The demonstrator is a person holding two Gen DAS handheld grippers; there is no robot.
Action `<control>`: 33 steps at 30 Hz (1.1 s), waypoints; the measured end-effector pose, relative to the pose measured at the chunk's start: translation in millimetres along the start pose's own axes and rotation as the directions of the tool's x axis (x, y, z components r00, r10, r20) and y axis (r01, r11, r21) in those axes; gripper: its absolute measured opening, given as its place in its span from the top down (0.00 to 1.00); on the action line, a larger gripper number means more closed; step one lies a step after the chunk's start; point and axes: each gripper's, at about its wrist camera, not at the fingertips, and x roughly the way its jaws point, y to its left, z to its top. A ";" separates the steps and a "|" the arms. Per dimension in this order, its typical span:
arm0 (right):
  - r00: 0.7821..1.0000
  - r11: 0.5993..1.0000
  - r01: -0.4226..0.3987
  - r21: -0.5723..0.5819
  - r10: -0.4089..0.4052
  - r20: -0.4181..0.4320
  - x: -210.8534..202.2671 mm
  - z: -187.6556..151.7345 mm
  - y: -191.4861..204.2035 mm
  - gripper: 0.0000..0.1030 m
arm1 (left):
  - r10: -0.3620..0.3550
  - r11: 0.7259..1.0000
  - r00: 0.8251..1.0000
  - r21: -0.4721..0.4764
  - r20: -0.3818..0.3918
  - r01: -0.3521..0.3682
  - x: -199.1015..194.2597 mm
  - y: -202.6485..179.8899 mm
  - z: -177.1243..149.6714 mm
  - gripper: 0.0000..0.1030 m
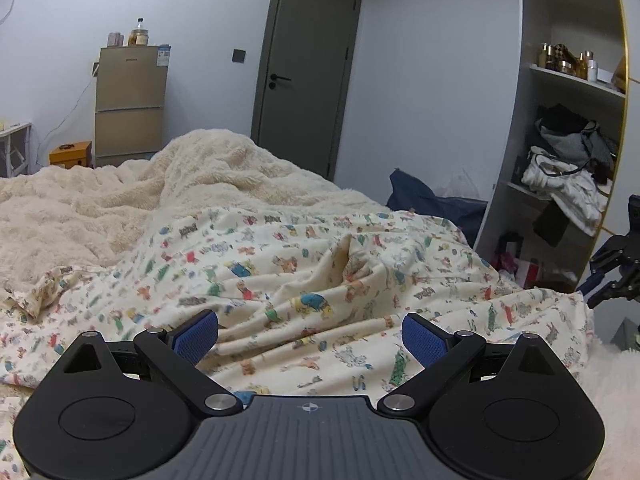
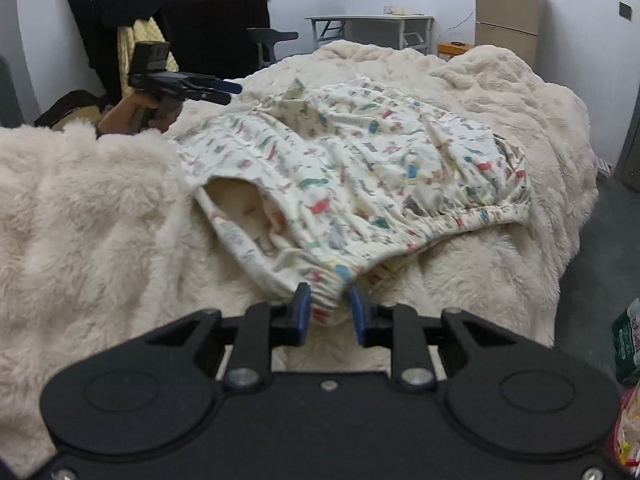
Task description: Fold clothes
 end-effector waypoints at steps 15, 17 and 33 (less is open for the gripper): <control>0.993 0.899 0.008 0.437 -0.057 0.100 76.8 48.6 -68.0 0.40 | 0.420 0.702 0.857 -0.491 -0.299 -0.516 10.0 295.7 -7.9 0.10; 0.995 0.894 0.018 0.447 -0.058 0.076 87.1 47.3 -69.5 0.41 | 0.406 0.656 0.842 -0.527 -0.355 -0.539 24.9 316.8 -31.7 0.12; 0.989 0.894 0.039 0.446 -0.099 0.111 91.9 54.2 -66.6 0.41 | 0.148 0.449 0.952 -0.876 0.266 0.175 -16.6 325.6 12.0 1.00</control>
